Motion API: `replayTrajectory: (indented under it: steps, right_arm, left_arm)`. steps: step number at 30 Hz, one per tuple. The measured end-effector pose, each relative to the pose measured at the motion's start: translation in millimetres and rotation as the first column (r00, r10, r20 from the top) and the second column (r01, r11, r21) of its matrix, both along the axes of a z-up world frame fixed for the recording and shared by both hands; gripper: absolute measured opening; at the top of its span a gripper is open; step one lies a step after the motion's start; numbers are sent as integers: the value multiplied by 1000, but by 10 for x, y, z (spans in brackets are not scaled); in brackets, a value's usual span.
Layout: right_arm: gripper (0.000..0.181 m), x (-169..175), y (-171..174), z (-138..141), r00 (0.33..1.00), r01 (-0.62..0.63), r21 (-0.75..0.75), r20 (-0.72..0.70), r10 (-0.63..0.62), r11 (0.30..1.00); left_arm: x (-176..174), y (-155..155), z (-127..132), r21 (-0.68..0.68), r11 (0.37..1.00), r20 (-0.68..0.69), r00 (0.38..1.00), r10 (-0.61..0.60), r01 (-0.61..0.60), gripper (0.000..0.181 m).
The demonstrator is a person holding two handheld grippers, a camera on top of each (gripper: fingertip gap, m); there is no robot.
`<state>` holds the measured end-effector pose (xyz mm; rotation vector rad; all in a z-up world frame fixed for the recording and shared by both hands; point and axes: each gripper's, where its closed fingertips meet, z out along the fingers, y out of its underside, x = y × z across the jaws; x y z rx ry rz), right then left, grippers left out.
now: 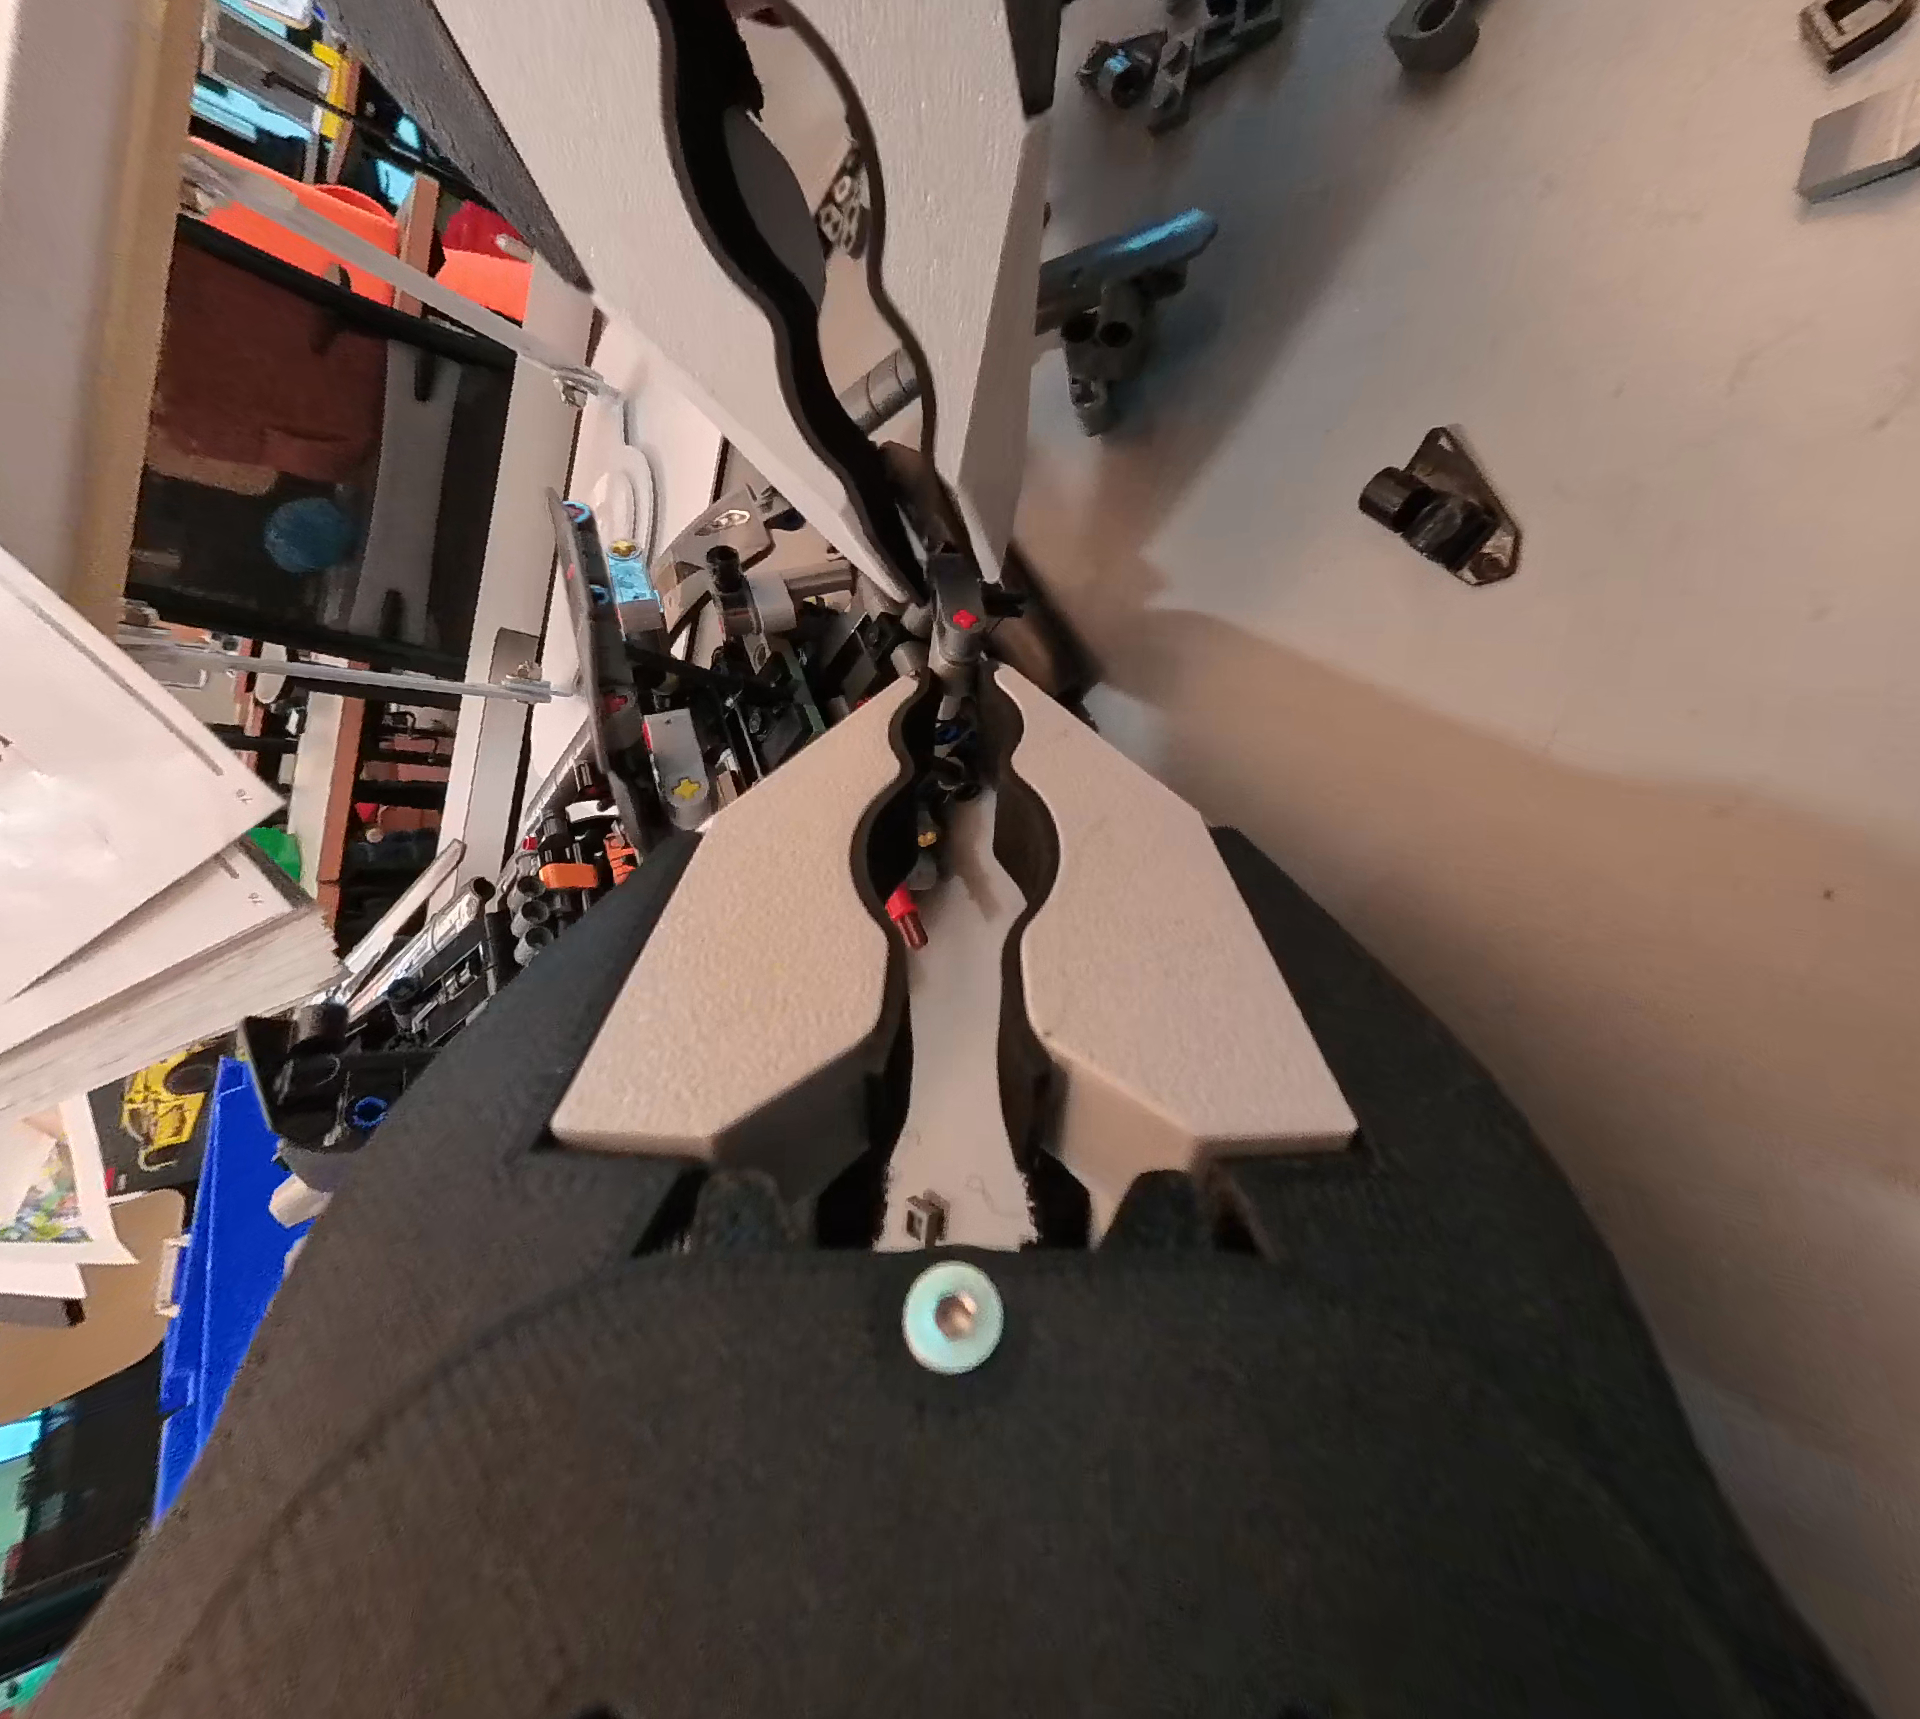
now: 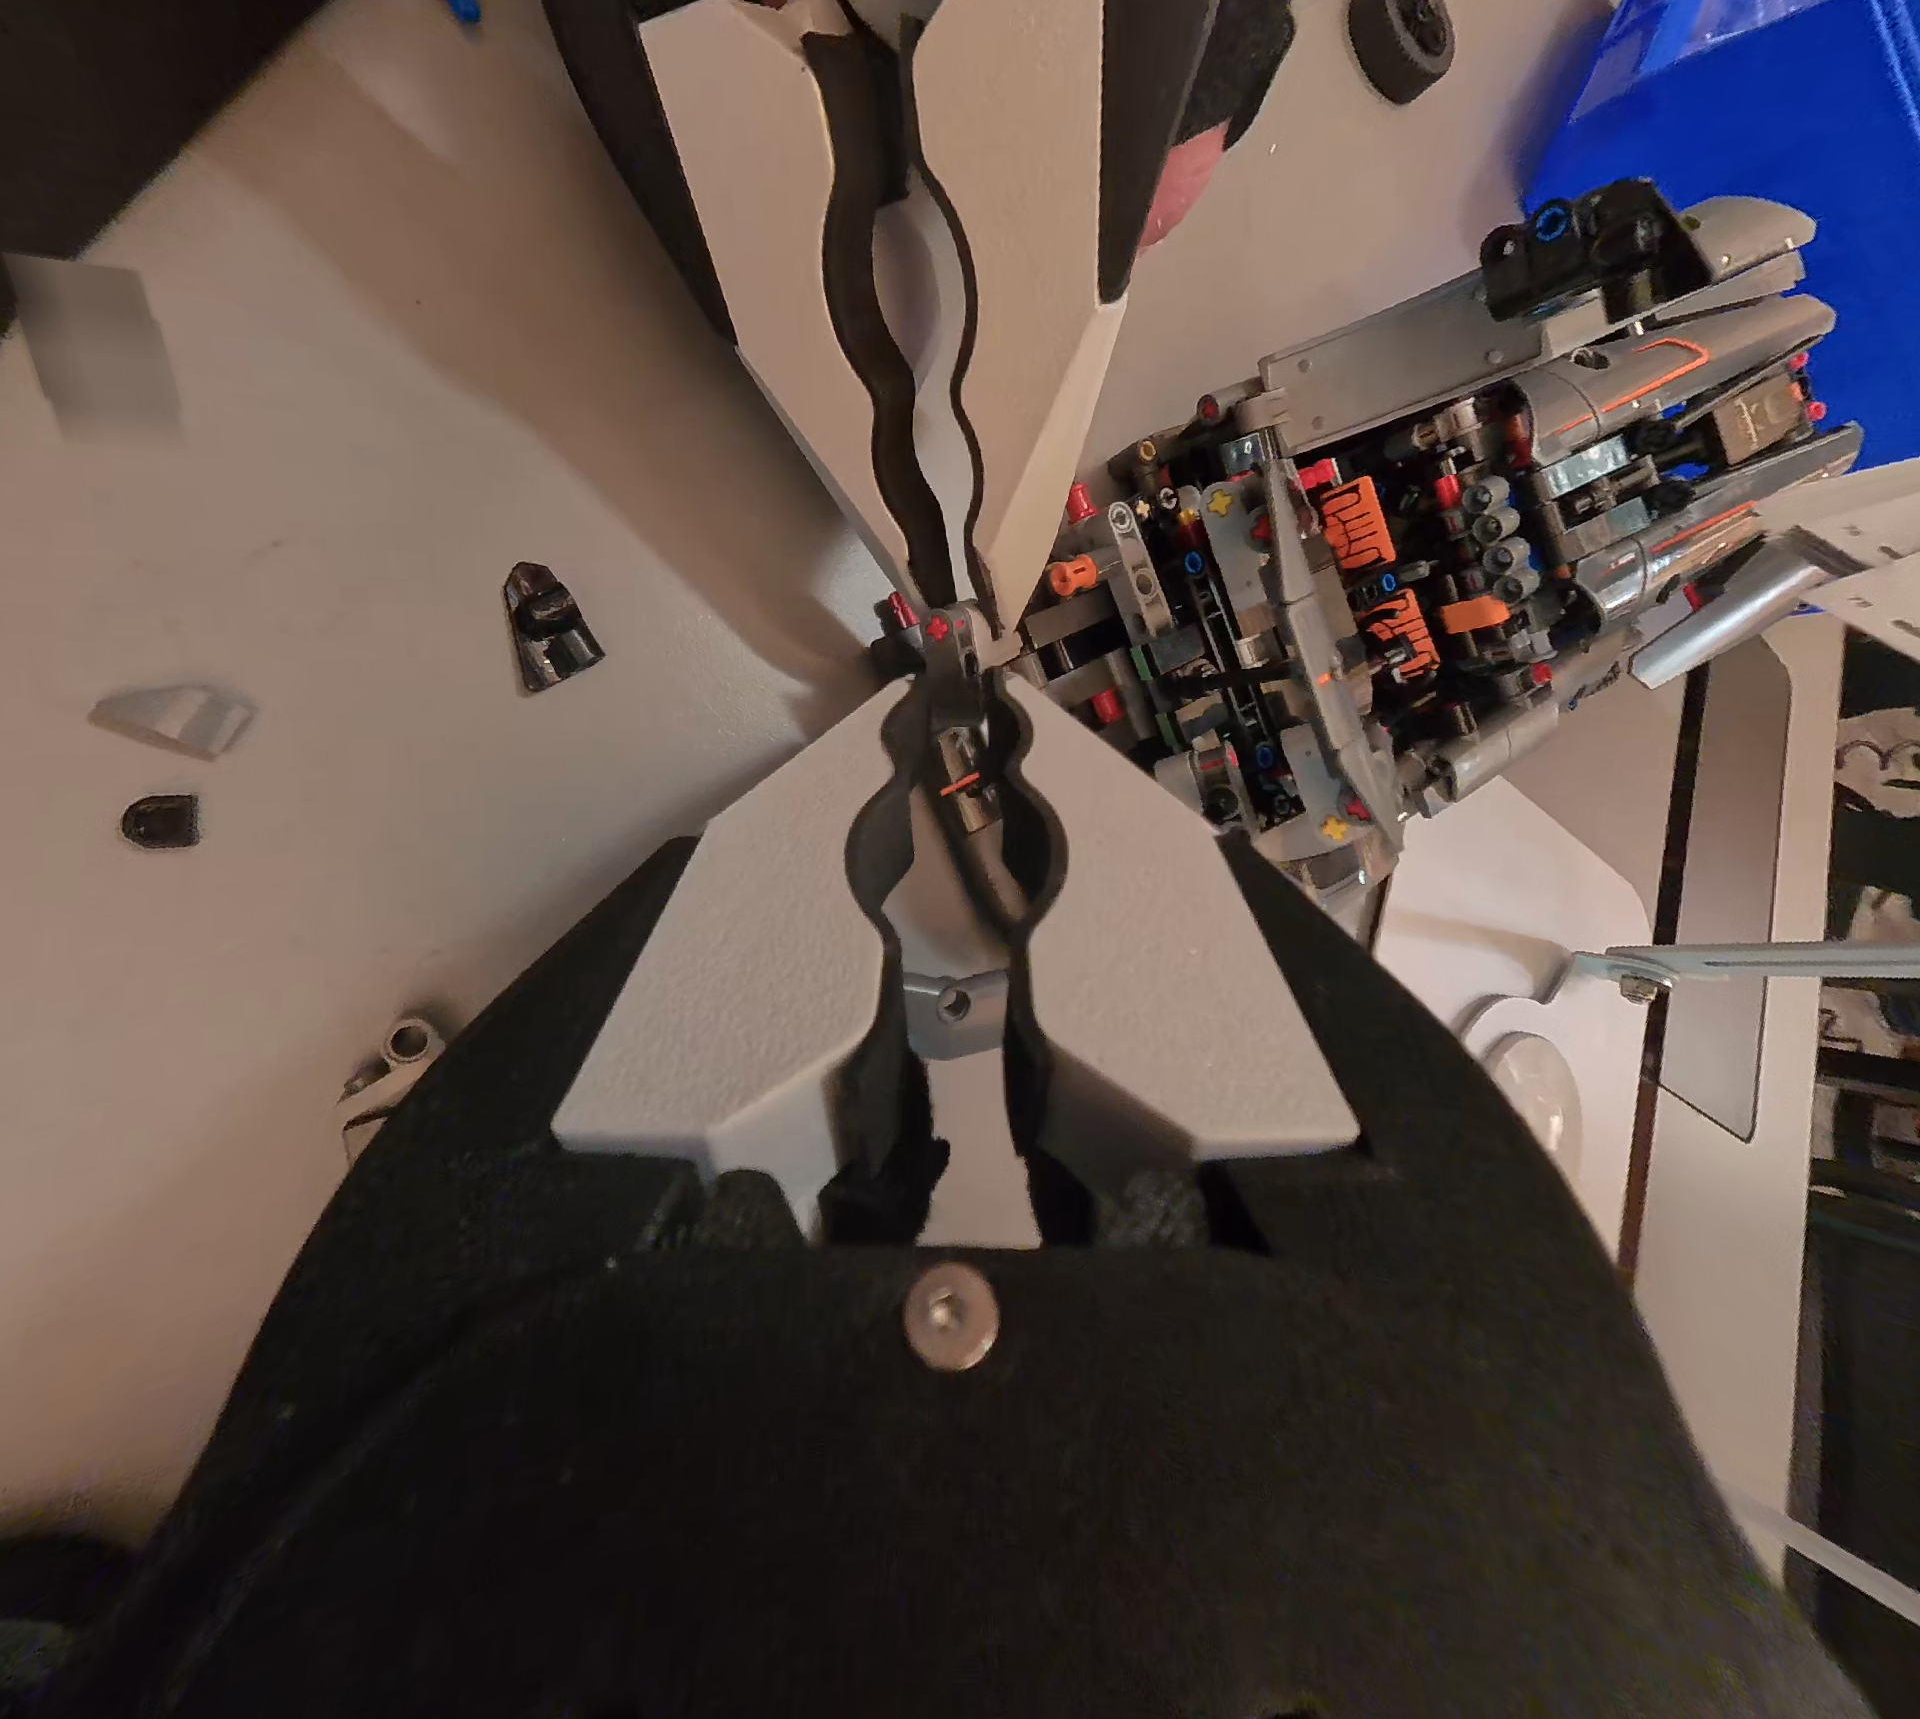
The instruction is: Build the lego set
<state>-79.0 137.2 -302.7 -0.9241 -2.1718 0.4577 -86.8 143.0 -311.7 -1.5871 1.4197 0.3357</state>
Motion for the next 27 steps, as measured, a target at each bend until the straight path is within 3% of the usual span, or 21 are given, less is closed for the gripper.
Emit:
replayTrajectory:
  steps: [9,19,27]
  right_arm:
    - [12,-73,-66,7,1000,13,29,-15,-12,1000]
    - [6,-110,-46,7,999,18,243,-43,-8,970]
    - [5,-95,-62,13,999,-3,274,-35,13,962]
  left_arm:
    - [-17,20,12,-37,999,54,998,20,-19,4]
    - [5,21,13,-18,1000,46,999,5,-5,9]
    - [3,15,14,-9,1000,32,999,1,-1,5]
